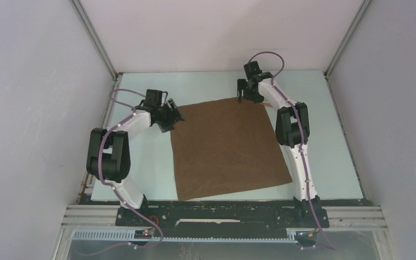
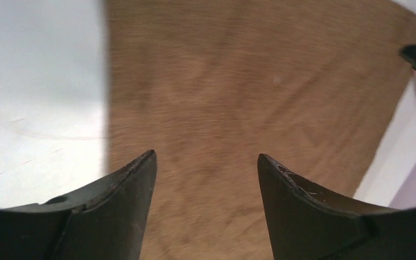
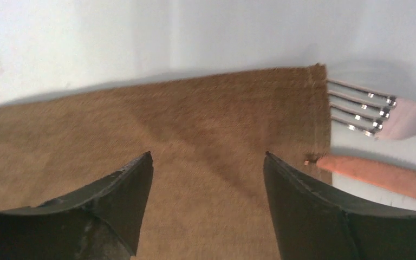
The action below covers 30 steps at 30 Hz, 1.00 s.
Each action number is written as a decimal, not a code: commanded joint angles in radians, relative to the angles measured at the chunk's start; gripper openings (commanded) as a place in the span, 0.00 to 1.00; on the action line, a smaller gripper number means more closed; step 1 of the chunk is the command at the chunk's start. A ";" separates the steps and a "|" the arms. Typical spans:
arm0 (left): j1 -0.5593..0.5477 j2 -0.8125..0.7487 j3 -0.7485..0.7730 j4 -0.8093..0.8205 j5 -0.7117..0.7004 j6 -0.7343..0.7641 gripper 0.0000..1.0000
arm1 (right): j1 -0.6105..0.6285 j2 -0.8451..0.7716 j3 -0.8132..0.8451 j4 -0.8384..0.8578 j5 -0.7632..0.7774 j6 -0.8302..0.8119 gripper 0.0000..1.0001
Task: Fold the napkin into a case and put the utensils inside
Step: Flatten out the crumpled napkin at the center of the board.
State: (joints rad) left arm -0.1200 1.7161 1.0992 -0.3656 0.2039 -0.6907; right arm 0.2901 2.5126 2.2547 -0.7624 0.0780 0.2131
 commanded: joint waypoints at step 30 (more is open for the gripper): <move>0.165 0.491 0.464 -0.283 0.159 -0.179 0.82 | 0.525 -0.542 -0.834 0.310 -0.116 0.354 0.97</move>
State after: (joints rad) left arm -0.0059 2.1586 1.5730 -0.6189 0.4179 -0.9070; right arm 0.7612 1.9194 1.3830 -0.5262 -0.0330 0.4709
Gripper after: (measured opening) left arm 0.831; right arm 0.982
